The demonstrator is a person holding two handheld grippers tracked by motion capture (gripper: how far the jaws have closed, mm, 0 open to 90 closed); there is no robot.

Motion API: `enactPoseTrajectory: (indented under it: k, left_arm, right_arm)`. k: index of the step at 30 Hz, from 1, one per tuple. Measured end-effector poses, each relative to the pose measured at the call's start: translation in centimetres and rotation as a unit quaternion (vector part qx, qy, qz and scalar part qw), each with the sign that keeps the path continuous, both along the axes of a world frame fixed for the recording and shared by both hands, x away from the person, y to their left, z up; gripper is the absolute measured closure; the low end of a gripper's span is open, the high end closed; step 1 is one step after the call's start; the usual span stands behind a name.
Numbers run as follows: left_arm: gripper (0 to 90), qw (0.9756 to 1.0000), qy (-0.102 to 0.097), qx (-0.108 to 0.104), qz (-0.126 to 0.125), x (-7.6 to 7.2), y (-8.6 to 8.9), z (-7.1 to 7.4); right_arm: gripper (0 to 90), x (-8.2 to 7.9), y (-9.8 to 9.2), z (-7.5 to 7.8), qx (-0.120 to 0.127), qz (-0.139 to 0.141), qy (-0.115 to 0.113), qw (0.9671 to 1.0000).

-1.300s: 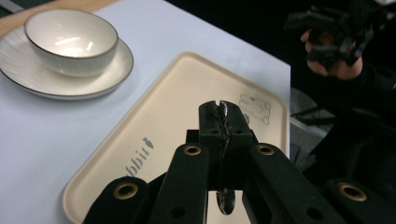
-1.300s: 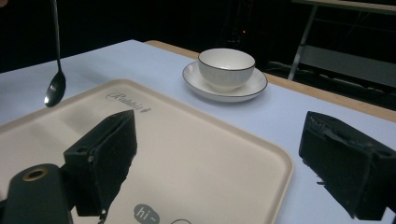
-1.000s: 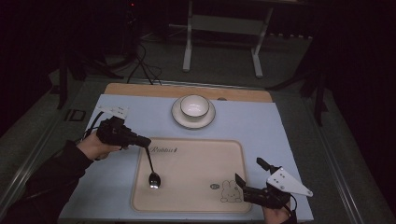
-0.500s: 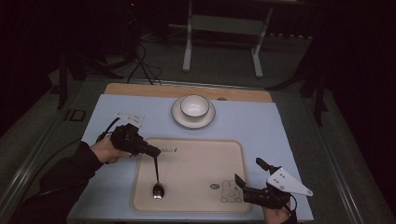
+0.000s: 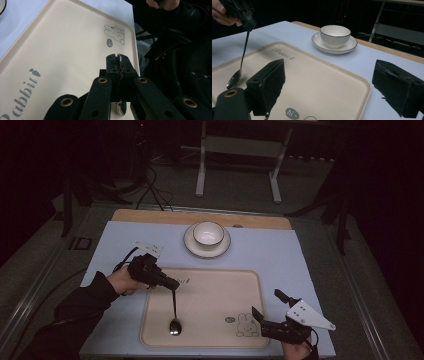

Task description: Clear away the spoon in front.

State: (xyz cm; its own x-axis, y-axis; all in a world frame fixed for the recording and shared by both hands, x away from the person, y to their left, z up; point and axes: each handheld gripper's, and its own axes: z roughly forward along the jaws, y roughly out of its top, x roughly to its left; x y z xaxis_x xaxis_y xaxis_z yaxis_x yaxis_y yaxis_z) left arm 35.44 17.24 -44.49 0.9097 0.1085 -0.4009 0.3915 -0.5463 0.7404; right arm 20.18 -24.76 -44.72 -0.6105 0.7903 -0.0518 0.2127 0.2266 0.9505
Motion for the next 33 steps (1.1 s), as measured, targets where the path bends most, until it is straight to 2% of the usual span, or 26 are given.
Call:
enactPoseTrajectory:
  k: [1,3,6,11,15,25,33]
  left_arm:
    - [84.8,1.0,-0.001,-0.002,0.002,0.1,0.0,-0.1]
    - [82.9,0.9999,-0.012,-0.002,0.008,0.1,0.0,-0.1]
    - [81.0,0.9997,-0.016,-0.008,0.016,0.3,0.0,-0.3]
    - [80.7,0.9991,-0.024,-0.009,0.032,0.6,0.1,-0.7]
    - [78.6,0.998,-0.032,-0.018,0.052,0.9,0.1,-0.9]
    - [80.5,0.9969,-0.022,-0.015,0.074,1.8,-0.5,-2.8]
    - [80.4,0.9946,-0.02,-0.021,0.1,2.6,-0.5,-4.2]
  right_arm:
    - [11.3,0.0,0.0,0.0,0.0,0.0,0.0,1.0]
    - [11.4,0.0,0.0,0.0,0.0,0.0,0.0,1.0]
    - [11.4,0.0,0.0,0.0,0.001,0.001,0.001,1.0]
    - [11.4,0.0,0.0,0.0,0.0,0.002,0.002,1.0]
    - [11.3,0.1,0.0,-0.1,0.0,0.003,0.002,1.0]
    - [11.3,0.1,0.0,-0.1,0.0,0.004,0.005,1.0]
    - [11.4,0.1,0.0,-0.1,0.001,0.005,0.006,1.0]
